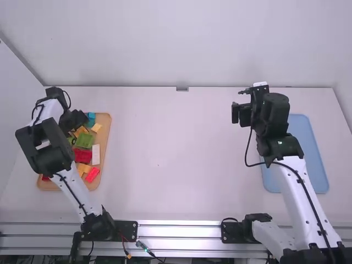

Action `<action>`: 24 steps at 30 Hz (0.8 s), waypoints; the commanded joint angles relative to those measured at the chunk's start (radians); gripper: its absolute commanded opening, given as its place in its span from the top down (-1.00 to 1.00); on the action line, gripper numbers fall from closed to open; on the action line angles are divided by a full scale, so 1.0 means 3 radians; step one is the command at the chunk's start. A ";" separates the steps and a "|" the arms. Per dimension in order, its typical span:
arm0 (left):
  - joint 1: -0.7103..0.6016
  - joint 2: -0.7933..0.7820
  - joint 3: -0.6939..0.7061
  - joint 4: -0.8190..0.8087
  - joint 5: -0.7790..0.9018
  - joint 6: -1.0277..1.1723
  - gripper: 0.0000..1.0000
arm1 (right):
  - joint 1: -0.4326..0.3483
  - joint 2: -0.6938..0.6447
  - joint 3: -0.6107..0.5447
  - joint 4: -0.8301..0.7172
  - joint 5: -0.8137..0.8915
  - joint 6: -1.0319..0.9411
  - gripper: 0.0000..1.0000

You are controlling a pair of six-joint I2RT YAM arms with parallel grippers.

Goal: Assemble lego blocks to make yellow taxi

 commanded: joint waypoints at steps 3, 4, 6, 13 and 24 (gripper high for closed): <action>-0.0005 0.0013 -0.0122 0.0102 0.0022 0.0022 -0.69 | 0.0015 0.0025 0.0125 -0.0015 -0.0001 -0.0003 -0.98; -0.0006 0.0013 -0.0139 0.0123 0.0022 0.0022 -0.68 | 0.0017 0.0025 0.0125 -0.0022 -0.0003 -0.0003 -0.98; -0.0006 0.0013 -0.0186 0.0172 0.0020 0.0022 -0.68 | 0.0017 0.0025 0.0125 -0.0027 -0.0001 -0.0003 -0.98; -0.0006 0.0013 -0.0317 0.0305 0.0022 0.0022 -0.64 | 0.0017 0.0025 0.0125 -0.0025 -0.0001 -0.0003 -0.98; -0.0006 0.0013 -0.0553 0.0577 0.0017 0.0023 -0.61 | 0.0017 0.0025 0.0125 -0.0034 0.0000 -0.0003 -0.98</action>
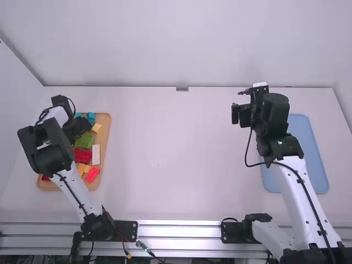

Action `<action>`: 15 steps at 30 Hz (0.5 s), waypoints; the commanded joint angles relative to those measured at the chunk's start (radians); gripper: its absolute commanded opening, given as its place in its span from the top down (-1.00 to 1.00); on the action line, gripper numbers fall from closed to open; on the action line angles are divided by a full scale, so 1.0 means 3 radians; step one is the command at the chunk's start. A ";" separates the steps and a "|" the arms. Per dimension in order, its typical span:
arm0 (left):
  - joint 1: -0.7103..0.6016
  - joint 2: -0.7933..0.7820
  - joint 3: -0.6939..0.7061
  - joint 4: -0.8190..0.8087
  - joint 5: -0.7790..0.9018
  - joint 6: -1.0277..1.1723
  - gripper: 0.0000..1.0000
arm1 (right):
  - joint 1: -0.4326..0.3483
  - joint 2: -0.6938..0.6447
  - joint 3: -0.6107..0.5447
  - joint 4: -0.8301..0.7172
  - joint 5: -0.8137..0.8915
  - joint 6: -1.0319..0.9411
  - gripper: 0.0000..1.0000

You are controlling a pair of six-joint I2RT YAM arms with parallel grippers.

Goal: Assemble lego blocks to make yellow taxi

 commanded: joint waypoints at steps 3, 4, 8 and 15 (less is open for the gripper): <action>-0.0006 0.0013 -0.0051 0.0050 0.0022 0.0013 -0.54 | 0.0017 0.0025 0.0125 0.0005 0.0006 0.0001 -0.98; -0.0006 0.0013 -0.0051 0.0060 0.0015 0.0013 -0.50 | 0.0017 0.0025 0.0125 0.0005 0.0006 0.0001 -0.98; -0.0006 0.0013 -0.0051 0.0142 0.0015 0.0018 -0.37 | 0.0017 0.0025 0.0125 0.0005 0.0006 0.0001 -0.98; -0.0006 0.0013 -0.0037 0.0235 0.0019 0.0139 -0.16 | 0.0017 0.0025 0.0125 0.0004 0.0006 0.0000 -0.98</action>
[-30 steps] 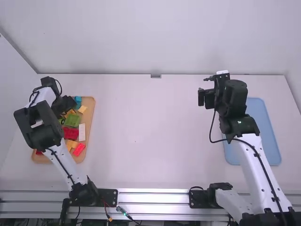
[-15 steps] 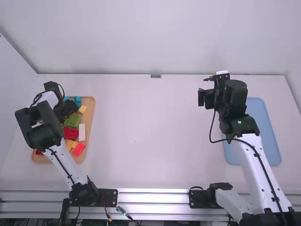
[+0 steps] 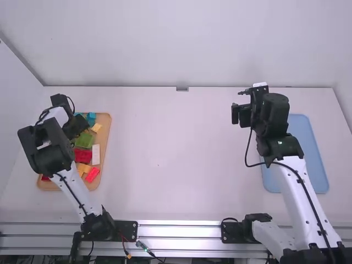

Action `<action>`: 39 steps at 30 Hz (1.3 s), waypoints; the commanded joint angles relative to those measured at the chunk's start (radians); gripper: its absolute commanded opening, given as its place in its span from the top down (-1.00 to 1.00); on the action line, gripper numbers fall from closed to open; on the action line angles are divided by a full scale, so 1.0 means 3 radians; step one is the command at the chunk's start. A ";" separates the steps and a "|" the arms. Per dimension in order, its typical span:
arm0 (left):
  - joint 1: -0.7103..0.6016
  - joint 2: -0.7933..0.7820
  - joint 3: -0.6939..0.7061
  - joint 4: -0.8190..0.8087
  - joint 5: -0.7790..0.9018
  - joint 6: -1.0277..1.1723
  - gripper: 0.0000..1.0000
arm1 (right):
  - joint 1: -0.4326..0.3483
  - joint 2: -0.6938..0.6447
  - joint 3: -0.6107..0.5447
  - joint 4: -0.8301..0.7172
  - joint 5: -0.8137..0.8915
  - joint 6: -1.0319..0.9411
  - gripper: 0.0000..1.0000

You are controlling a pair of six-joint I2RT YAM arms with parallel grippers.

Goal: Assemble lego blocks to make yellow taxi

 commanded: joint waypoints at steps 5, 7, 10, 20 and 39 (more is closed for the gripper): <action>-0.0006 0.0010 -0.0024 -0.0041 0.0029 0.0042 -0.04 | 0.0014 0.0025 0.0125 0.0006 0.0006 0.0004 -0.98; -0.0005 -0.0023 -0.0024 -0.0042 0.0029 0.0043 0.01 | 0.0014 0.0025 0.0125 0.0010 0.0006 0.0004 -0.98; -0.0005 -0.0118 0.0001 -0.0043 0.0022 -0.0023 -0.01 | 0.0015 0.0025 0.0125 0.0009 0.0006 0.0005 -0.98; -0.0114 -0.0947 0.0100 -0.0282 0.0033 -0.0107 0.39 | 0.0014 0.0025 0.0125 0.0006 0.0005 0.0005 -0.98; -0.2595 -0.1676 -0.0189 -0.1301 0.0556 0.3081 0.63 | 0.0013 -0.0013 0.0126 -0.0092 0.0027 0.0029 -0.98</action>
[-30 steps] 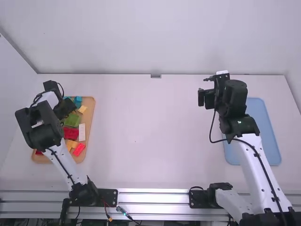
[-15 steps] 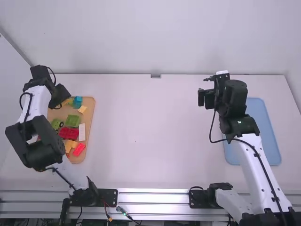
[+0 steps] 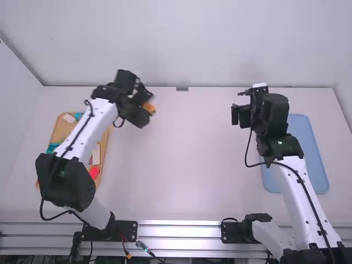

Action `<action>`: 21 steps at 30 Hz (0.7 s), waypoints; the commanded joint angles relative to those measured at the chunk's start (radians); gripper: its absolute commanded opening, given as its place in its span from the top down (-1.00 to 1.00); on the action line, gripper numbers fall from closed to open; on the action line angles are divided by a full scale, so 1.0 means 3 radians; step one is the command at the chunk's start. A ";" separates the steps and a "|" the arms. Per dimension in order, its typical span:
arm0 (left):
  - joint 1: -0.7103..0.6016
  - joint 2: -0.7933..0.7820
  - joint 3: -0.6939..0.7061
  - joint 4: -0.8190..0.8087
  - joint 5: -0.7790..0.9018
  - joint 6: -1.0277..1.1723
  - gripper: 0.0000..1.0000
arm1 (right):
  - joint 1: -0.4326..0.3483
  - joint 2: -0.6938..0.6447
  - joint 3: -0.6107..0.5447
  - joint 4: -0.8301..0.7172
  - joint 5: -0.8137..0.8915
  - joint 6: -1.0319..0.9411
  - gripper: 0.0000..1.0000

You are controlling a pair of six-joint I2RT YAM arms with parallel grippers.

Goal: Assemble lego blocks to make yellow taxi

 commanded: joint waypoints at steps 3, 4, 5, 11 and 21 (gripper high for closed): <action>-0.0595 -0.0055 -0.0437 0.0183 0.0048 0.1134 0.60 | -0.0024 -0.0078 0.0128 -0.0097 0.0004 0.0017 -0.98; -0.0738 -0.0055 -0.0576 0.0229 0.0048 0.1345 0.57 | -0.0051 -0.0130 0.0128 -0.0145 -0.0008 0.0020 -0.96; -0.0863 -0.0055 -0.0731 0.0284 0.0047 0.1553 0.57 | -0.0071 -0.0192 0.0127 -0.0189 -0.0003 0.0093 -0.98; -0.1218 -0.0014 -0.1328 0.0874 0.0056 0.1692 0.61 | -0.0163 -0.0510 0.0127 -0.0445 -0.0081 0.0355 -0.98; -0.1265 0.0295 -0.1485 0.1364 0.0238 0.1535 0.50 | -0.0071 -0.0785 0.0125 -0.0615 -0.0331 0.0340 -0.98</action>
